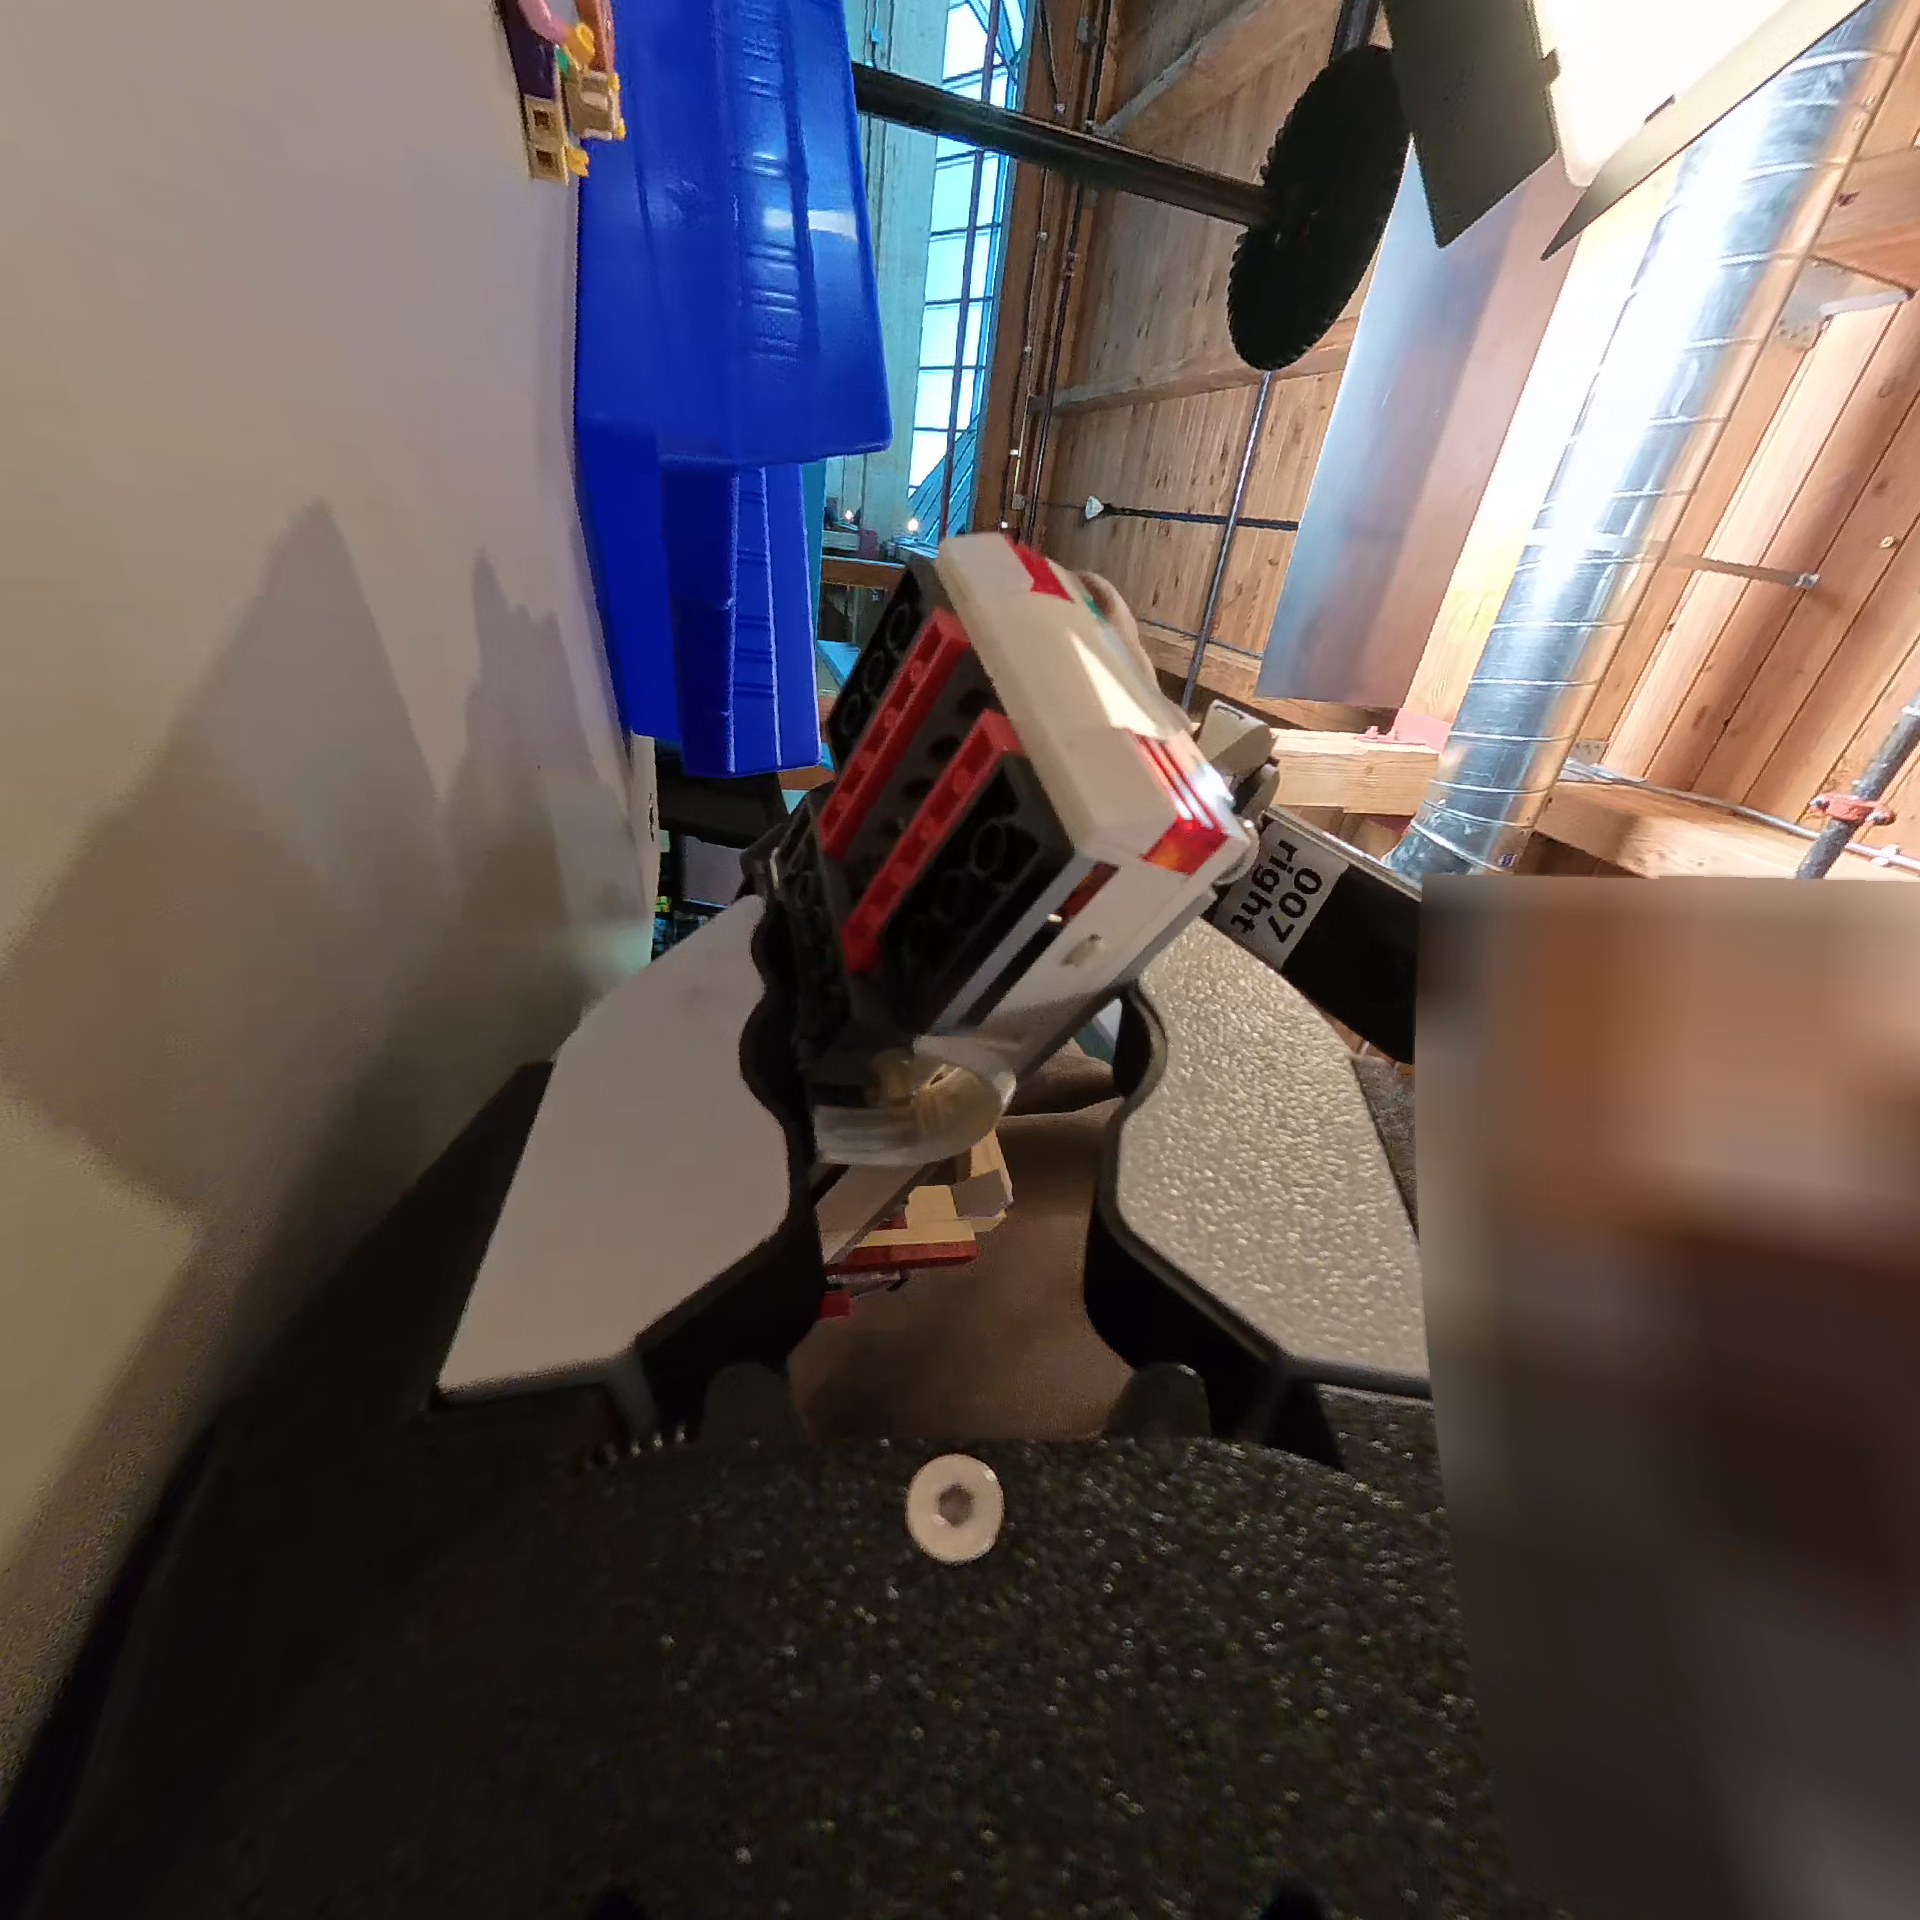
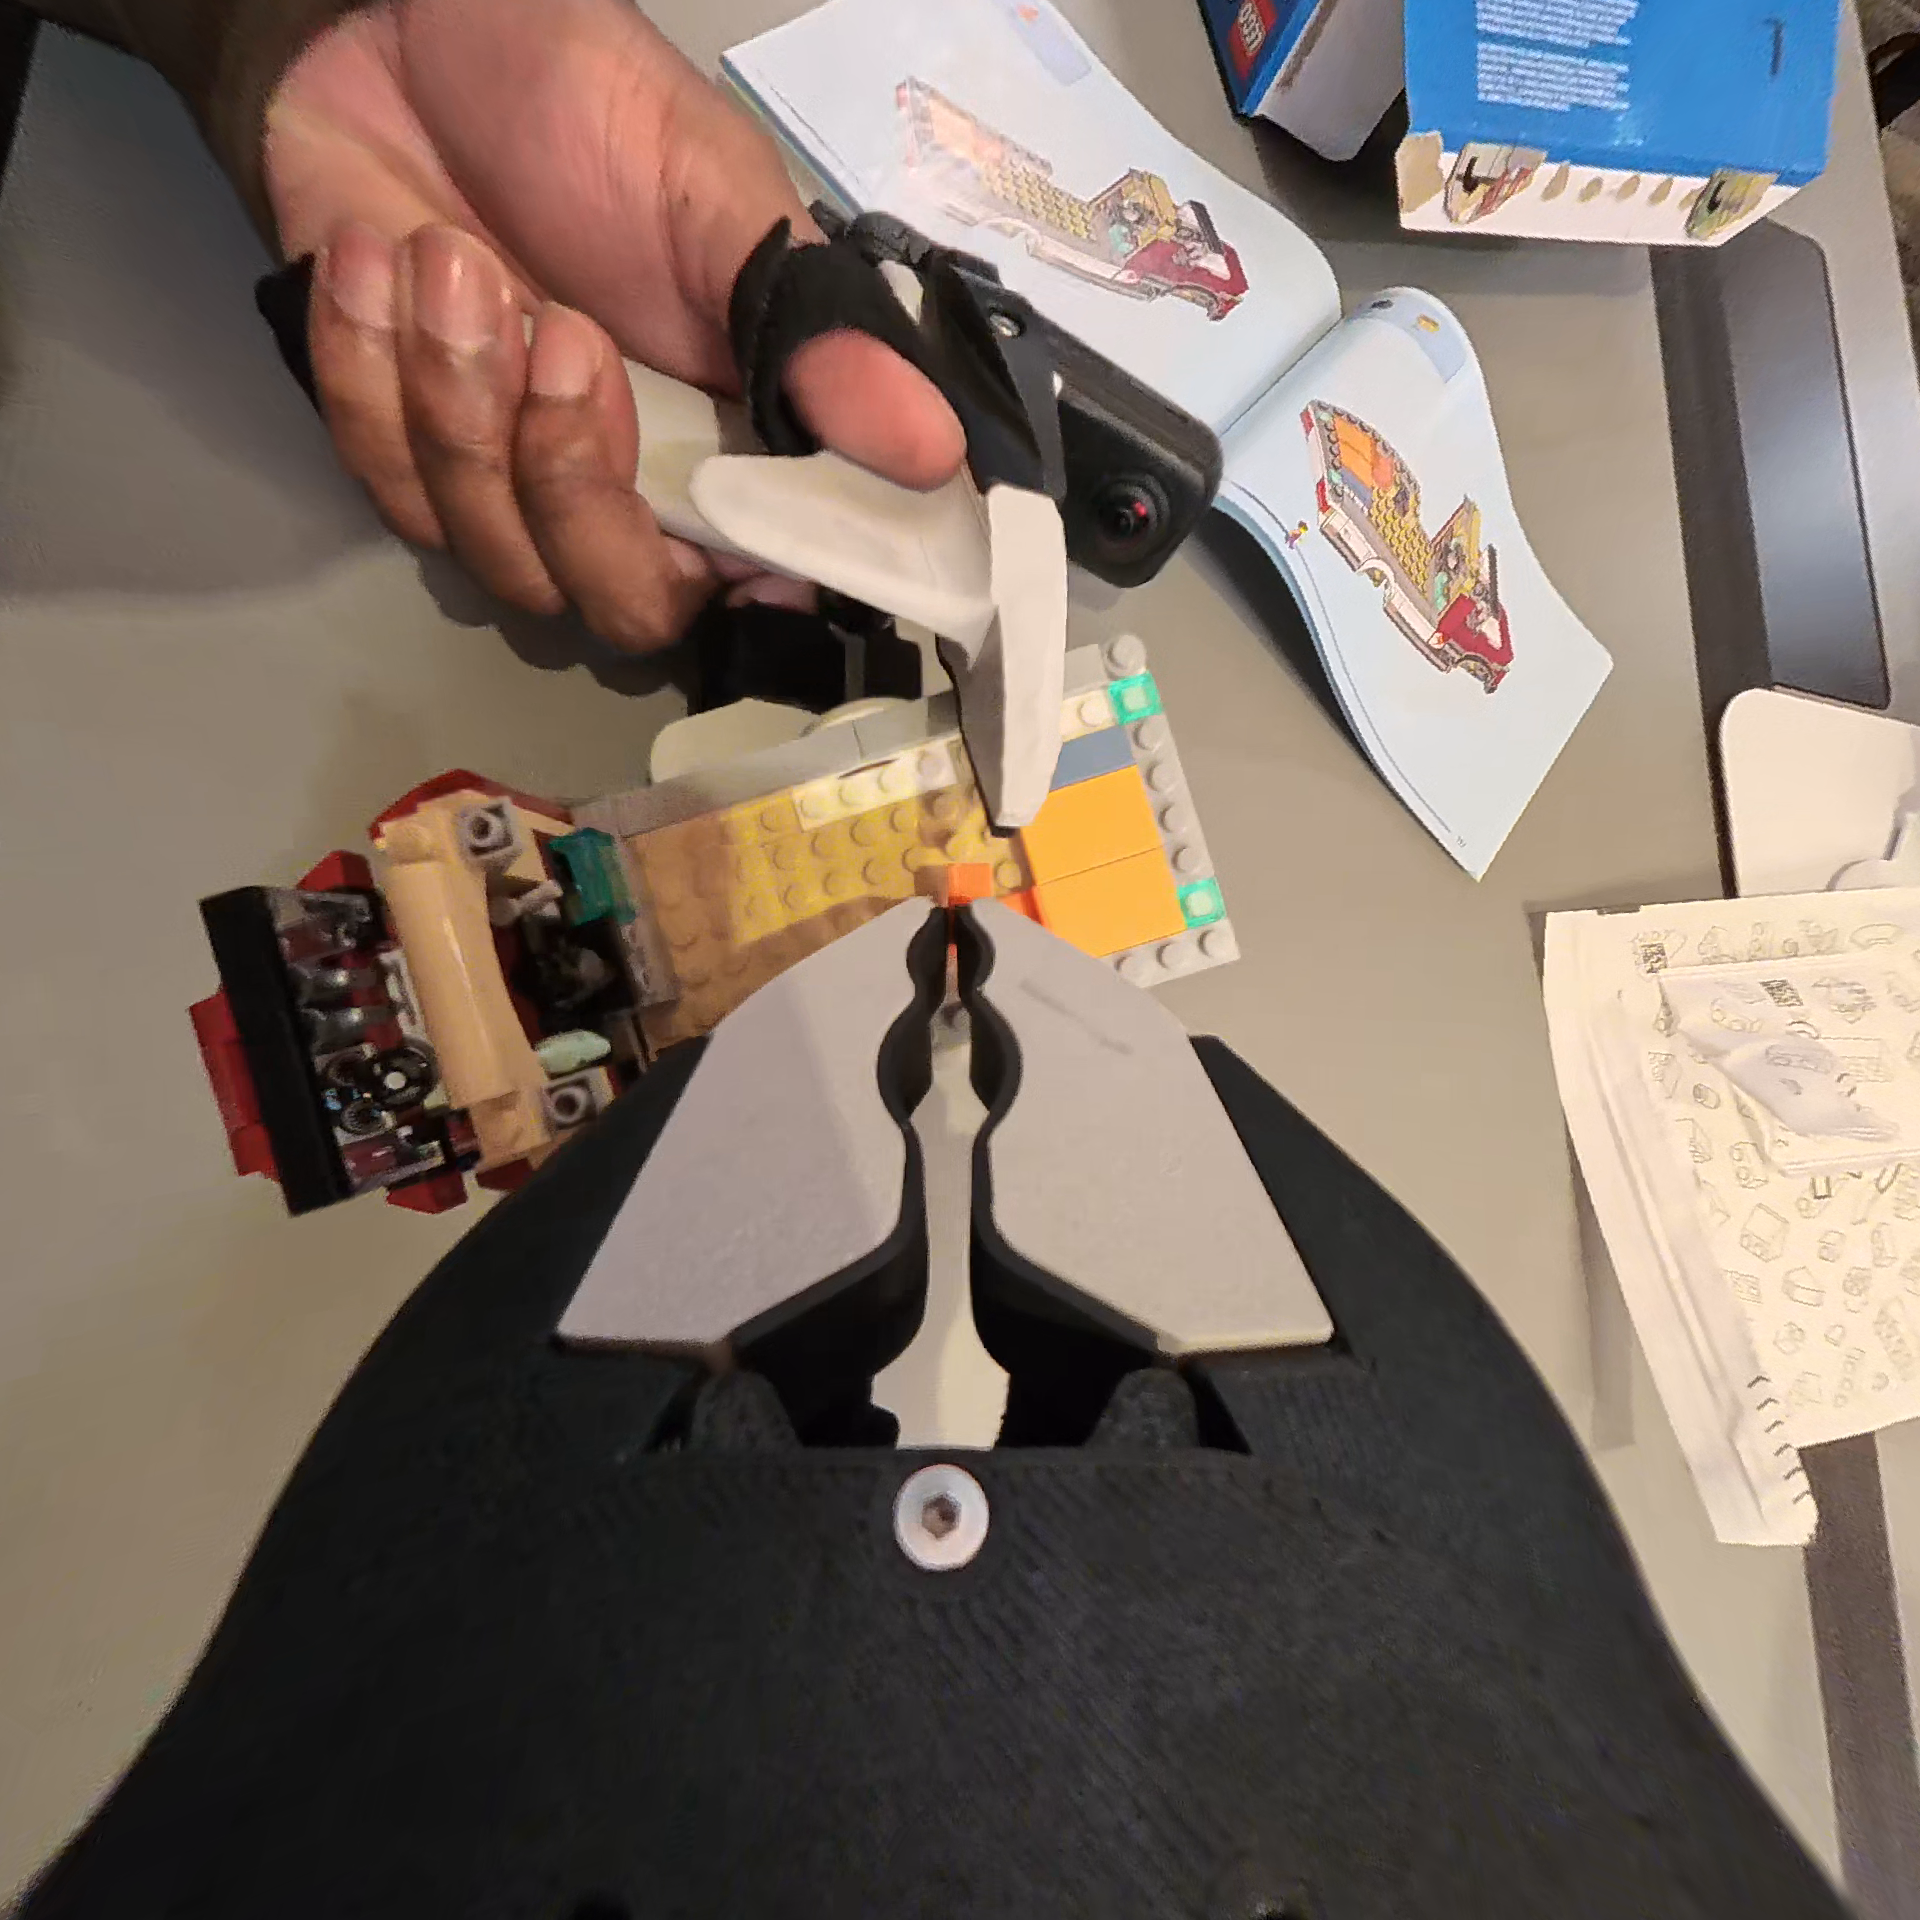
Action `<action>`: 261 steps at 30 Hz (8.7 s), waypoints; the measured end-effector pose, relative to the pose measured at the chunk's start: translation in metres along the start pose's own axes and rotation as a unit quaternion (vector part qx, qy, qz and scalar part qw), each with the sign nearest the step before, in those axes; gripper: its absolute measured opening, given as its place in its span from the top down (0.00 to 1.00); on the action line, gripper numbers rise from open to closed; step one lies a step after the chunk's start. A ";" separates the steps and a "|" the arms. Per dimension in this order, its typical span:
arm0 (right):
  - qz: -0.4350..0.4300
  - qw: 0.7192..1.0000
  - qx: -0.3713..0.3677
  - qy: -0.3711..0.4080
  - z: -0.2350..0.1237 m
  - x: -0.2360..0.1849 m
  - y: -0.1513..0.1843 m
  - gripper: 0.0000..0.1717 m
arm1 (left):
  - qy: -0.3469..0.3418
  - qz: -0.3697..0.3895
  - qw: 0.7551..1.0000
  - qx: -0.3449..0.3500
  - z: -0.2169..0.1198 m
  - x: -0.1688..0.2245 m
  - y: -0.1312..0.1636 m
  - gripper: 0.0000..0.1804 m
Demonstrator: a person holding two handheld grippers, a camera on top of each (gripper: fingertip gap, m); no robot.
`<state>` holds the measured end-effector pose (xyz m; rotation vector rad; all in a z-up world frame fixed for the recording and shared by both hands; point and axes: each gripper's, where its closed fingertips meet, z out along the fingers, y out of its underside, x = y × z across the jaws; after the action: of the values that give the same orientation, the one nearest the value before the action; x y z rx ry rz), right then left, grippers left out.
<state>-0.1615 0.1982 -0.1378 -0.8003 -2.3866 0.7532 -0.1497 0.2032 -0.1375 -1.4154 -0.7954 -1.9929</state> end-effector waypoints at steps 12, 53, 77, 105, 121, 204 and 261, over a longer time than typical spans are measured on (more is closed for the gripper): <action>-0.052 0.997 -0.031 -0.039 0.005 0.002 0.006 0.99 | 0.015 -0.025 1.000 0.007 -0.001 0.000 -0.002 0.67; -0.130 0.972 -0.182 -0.074 0.015 0.019 0.015 0.97 | 0.005 -0.033 0.997 0.067 -0.007 0.002 -0.018 0.67; 0.329 0.927 0.128 -0.130 -0.020 0.020 0.039 0.79 | 0.045 -0.042 0.995 0.080 -0.011 0.015 -0.023 0.67; 0.539 0.740 0.193 -0.353 0.000 -0.047 0.020 0.79 | 0.027 -0.034 0.998 0.034 0.007 0.003 0.009 0.69; 0.561 0.717 0.210 -0.357 -0.005 -0.048 0.019 0.85 | 0.026 -0.021 0.998 0.045 0.007 0.002 0.009 0.70; 0.519 0.807 0.227 -0.168 -0.013 -0.002 0.041 0.75 | -0.133 0.109 0.984 0.057 -0.008 -0.022 -0.006 0.85; 0.060 0.991 -0.116 -0.028 0.009 0.049 0.035 1.00 | -0.197 0.121 0.972 -0.029 0.005 -0.038 -0.023 0.85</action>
<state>-0.1882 0.2515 -0.1530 -1.0379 -2.5255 0.5566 -0.1527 0.2263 -0.1754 -1.8800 -0.6898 -1.5840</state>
